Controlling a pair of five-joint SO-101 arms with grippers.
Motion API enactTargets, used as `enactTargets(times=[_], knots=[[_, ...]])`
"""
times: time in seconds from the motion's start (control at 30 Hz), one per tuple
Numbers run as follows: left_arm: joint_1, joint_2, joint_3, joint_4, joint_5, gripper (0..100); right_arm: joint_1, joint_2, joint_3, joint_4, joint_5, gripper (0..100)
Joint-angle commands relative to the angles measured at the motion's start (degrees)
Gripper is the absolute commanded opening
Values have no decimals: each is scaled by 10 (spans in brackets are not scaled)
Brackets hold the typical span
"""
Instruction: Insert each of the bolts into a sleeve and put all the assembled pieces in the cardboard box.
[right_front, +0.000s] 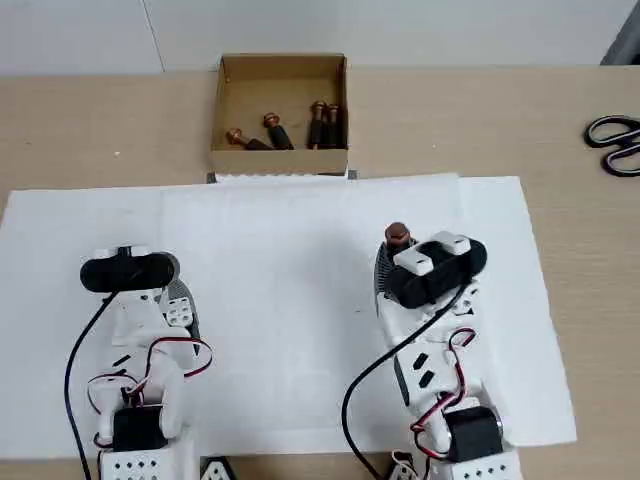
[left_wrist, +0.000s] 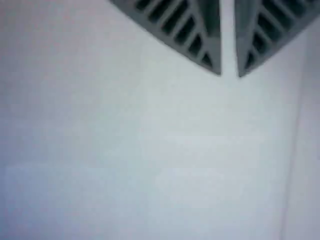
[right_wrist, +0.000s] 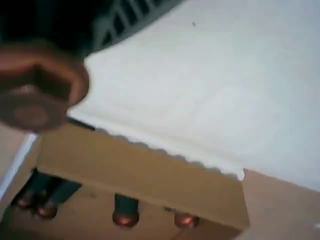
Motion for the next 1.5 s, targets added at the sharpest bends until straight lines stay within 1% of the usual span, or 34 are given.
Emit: enactTargets(times=[0.0, 0.23, 0.33, 0.5, 0.63, 1.07, 1.47], knots=[[7, -6, -1, 4, 4, 6, 3, -2, -51, -15, -2, 2], [41, -6, -1, 4, -17, 6, 3, 5, -94, -37, 47, 2], [55, -6, -1, 4, -18, 6, 3, 54, -135, -63, 52, 2], [56, -6, -1, 4, -16, 6, 3, 229, -233, -133, 35, 2], [56, -6, -1, 4, -16, 6, 2, 375, -324, -159, 20, 2], [56, -6, -1, 3, -13, 6, -2, 789, -573, -154, -50, 2], [56, -6, -1, 4, -12, 6, -12, 1155, -902, -140, -52, 2]])
